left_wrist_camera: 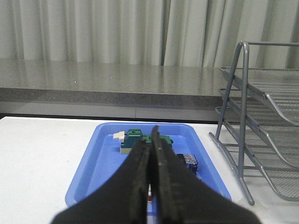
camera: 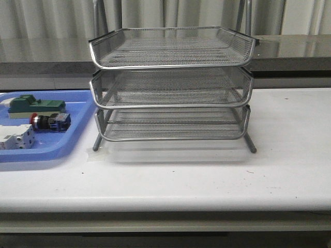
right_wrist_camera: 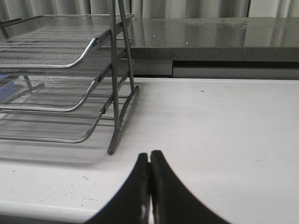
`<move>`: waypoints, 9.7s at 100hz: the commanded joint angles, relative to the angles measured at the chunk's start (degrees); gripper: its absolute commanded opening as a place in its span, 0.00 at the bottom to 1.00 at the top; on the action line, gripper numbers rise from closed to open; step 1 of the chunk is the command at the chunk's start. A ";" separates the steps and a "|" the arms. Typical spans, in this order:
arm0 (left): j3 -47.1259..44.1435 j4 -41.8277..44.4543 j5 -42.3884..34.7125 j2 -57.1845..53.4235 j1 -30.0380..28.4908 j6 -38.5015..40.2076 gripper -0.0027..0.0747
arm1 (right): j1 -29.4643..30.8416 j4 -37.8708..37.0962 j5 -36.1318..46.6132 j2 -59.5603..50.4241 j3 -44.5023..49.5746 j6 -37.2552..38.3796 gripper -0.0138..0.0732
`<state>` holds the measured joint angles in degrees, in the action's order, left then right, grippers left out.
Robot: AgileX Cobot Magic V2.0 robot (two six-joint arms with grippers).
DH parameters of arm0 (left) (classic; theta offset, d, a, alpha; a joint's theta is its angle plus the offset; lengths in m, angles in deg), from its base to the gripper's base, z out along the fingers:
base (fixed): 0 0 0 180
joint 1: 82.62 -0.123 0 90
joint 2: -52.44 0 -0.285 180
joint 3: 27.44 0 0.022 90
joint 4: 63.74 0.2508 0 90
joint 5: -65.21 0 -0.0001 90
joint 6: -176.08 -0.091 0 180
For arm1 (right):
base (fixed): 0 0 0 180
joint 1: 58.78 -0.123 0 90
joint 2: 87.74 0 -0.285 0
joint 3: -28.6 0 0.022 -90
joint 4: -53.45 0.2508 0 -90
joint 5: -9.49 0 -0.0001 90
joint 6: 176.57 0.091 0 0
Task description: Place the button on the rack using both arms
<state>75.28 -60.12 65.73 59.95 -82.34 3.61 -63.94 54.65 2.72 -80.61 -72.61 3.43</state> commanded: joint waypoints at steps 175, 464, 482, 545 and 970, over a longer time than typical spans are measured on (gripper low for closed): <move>-2.52 -0.46 -4.66 -1.80 0.03 0.62 0.01 | 0.28 12.49 -28.09 33.15 -38.85 0.00 0.09; -2.52 -0.46 -4.66 -1.80 0.03 0.62 0.01 | 0.15 109.73 -25.10 95.18 -46.92 -70.99 0.11; -2.52 -0.46 -4.66 -1.80 0.03 0.62 0.01 | 0.15 108.85 -26.24 94.11 -42.10 -71.51 0.11; -2.52 -0.46 -4.66 -1.80 0.03 0.62 0.01 | 0.15 108.85 -26.42 81.15 -24.69 -74.39 0.12; 25.78 -3.62 12.82 18.71 0.03 0.62 0.01 | 0.31 -1.20 -50.15 25.60 -44.50 4.04 0.08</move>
<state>94.71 -63.26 77.62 72.49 -82.34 3.93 -63.81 54.04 -50.64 -55.32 -115.24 7.45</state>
